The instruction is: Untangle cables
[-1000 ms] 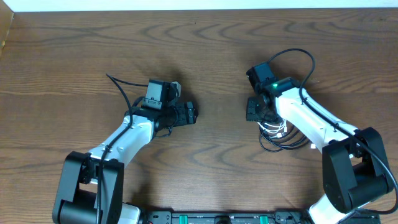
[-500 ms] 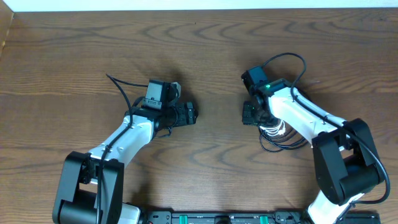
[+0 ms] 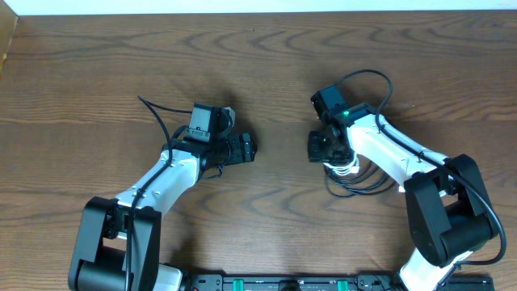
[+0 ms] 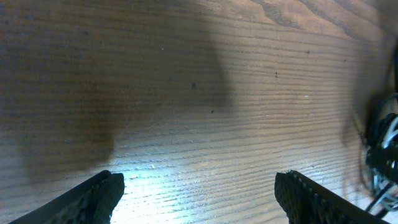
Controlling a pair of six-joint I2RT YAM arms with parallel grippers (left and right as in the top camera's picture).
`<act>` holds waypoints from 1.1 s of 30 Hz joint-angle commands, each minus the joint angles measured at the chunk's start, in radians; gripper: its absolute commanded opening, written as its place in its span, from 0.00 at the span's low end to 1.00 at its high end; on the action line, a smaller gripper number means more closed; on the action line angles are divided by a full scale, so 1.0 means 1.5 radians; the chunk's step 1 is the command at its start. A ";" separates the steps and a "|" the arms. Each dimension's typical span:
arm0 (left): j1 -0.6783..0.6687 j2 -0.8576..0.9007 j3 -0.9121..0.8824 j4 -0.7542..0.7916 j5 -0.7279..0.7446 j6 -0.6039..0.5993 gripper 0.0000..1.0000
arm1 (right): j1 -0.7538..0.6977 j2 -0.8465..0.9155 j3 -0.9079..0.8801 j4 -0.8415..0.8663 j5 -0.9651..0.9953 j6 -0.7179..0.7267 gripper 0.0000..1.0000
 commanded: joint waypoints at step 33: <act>-0.001 -0.008 0.003 -0.001 -0.009 0.011 0.84 | 0.091 0.077 0.002 0.067 -0.039 -0.011 0.46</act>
